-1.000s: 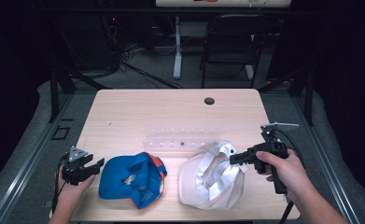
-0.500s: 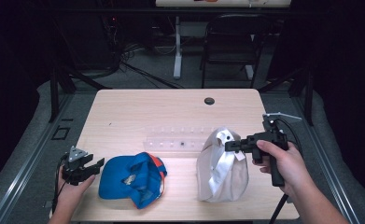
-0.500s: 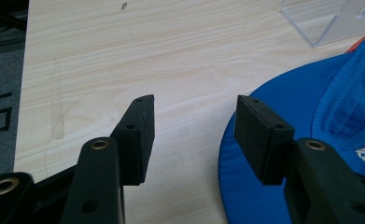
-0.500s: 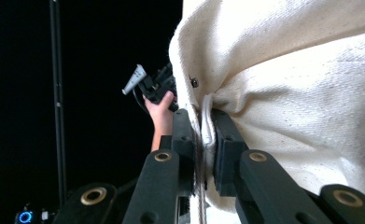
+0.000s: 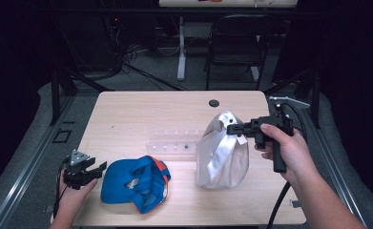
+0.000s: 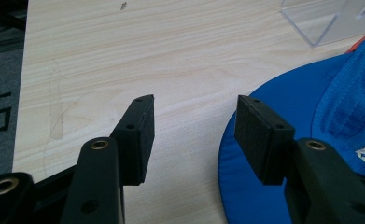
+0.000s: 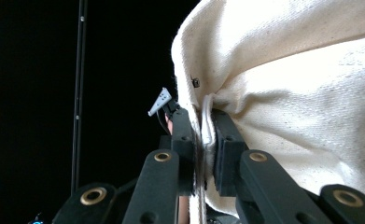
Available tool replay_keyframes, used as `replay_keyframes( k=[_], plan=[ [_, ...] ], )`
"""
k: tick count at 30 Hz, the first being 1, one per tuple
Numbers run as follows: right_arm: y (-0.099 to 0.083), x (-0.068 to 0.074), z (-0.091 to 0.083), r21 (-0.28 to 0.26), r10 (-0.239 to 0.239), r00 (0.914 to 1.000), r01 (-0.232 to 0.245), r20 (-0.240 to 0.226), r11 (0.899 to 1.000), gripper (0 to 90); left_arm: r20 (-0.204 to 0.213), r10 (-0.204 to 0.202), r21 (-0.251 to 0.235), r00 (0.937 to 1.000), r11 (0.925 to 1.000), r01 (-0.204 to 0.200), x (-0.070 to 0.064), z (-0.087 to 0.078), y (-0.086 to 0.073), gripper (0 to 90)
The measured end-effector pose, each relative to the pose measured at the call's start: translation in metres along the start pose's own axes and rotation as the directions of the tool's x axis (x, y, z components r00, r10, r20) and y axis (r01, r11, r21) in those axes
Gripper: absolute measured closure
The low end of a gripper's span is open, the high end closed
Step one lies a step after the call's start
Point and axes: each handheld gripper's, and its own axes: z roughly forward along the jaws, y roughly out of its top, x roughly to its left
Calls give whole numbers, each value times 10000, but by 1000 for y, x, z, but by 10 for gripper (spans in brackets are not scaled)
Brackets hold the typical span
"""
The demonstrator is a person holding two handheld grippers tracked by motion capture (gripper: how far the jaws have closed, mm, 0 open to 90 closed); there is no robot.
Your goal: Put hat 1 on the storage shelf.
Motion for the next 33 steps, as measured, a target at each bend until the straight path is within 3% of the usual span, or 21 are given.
replay_keyframes(
  k=[8, 15, 23, 33],
  plan=[
    [16, 19, 11, -162, -193, 9998, 193, -33, 9997, 816, 16, 28, 71, 10000, 10000, -28, 1, -2, -1, 481],
    [39, 37, 29, -326, -345, 9993, 339, -160, 9989, 815, -74, 9, 37, 10000, 10000, -9, 2, -5, -5, 481],
    [64, 46, 57, -316, -307, 9995, 309, 75, 9990, 815, -144, -67, 32, 9999, 10000, 68, 4, -10, -10, 482],
    [85, 52, 91, -171, -201, 9998, 200, -49, 9997, 815, -163, -86, 140, 9998, 9999, 88, 4, -14, -12, 482]
  ],
)
